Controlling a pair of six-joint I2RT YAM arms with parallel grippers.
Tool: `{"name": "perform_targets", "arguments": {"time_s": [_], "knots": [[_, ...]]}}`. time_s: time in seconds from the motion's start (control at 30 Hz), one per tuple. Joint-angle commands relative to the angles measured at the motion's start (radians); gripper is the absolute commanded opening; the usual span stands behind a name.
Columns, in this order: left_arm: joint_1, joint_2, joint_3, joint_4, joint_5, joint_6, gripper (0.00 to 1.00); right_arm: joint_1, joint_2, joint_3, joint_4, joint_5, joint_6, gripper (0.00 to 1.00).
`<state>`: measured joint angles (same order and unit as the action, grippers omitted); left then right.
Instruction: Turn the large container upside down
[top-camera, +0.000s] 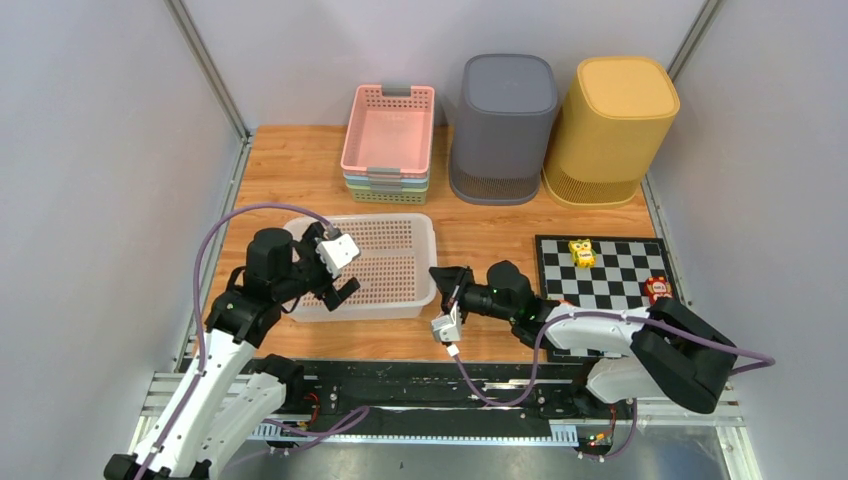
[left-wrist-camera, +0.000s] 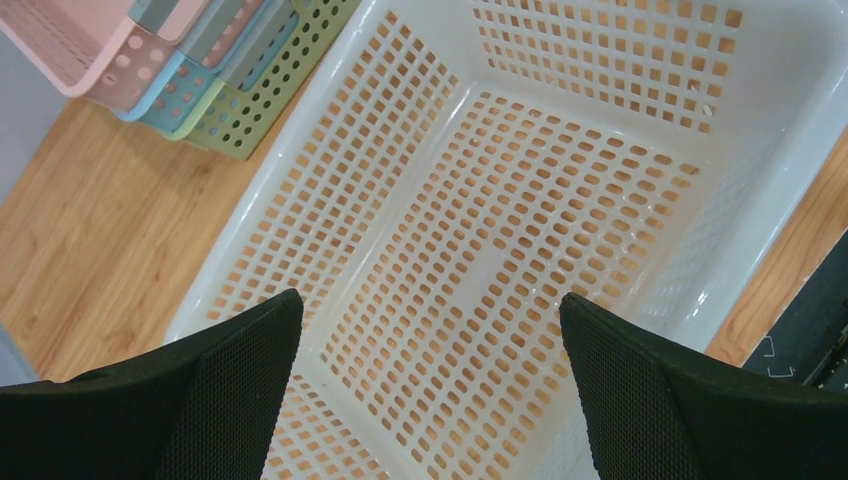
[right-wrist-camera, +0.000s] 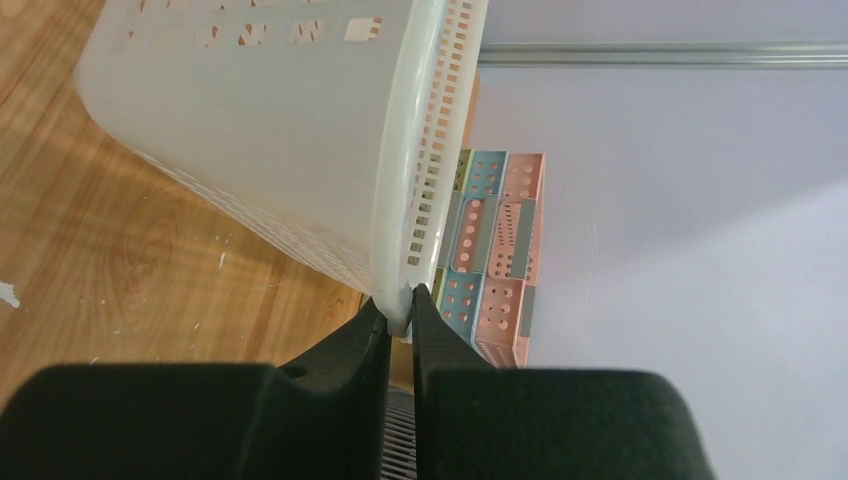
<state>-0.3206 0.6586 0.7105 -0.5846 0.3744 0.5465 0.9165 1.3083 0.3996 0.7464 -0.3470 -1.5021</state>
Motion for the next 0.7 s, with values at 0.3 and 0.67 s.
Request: {"name": "perform_targets", "arguments": {"time_s": [0.3,0.67], "knots": [[0.009,-0.004,0.238,-0.1,0.012,0.056,1.0,0.016,-0.105,0.083,-0.256,-0.025,0.187,0.03],[0.009,-0.056,0.203,-0.1,0.04,0.026,1.0,0.015,-0.124,0.342,-0.724,-0.05,0.411,0.03]]}}
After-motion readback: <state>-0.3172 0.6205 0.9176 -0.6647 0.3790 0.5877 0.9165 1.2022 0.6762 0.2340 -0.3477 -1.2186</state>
